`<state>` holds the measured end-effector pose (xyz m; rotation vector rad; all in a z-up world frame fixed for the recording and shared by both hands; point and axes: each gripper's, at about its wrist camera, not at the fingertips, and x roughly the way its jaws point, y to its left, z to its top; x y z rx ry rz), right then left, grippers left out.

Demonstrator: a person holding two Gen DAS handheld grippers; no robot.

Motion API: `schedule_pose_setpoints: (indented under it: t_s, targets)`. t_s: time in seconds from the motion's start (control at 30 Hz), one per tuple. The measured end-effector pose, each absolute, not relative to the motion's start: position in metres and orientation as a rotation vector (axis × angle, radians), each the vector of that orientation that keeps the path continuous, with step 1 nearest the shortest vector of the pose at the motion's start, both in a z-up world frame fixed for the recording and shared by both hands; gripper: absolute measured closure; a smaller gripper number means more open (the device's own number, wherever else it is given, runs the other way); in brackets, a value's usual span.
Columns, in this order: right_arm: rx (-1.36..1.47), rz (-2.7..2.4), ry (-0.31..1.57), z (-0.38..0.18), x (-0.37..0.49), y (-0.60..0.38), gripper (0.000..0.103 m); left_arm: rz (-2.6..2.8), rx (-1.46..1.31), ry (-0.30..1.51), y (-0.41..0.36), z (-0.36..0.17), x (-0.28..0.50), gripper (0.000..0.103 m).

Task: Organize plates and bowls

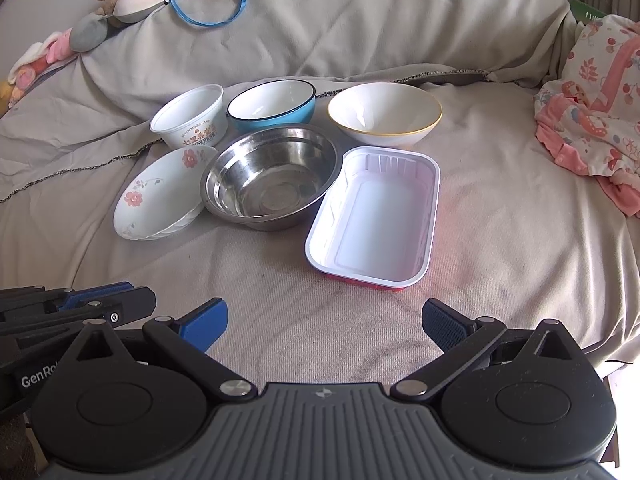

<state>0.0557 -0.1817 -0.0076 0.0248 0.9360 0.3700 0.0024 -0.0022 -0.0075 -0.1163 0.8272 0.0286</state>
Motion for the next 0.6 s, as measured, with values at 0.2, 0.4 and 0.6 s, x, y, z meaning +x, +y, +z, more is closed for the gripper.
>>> schedule_pose_setpoints:
  t_s: [0.2,0.4,0.6]
  targets:
    - [0.026,0.368,0.941,-0.0069,0.0566,-0.1811,0.000,0.027,-0.118,0.832,-0.0010,-0.0078,0.0027,0.085]
    - [0.027,0.365,0.943,-0.0074,0.0566,-0.1809,0.000,0.023,-0.124,0.829,0.0006,-0.0076,0.0024,0.085]
    - [0.028,0.363,0.945,-0.0078,0.0552,-0.1812,0.000,0.018,-0.127,0.827,0.0008,-0.0069,0.0026,0.085]
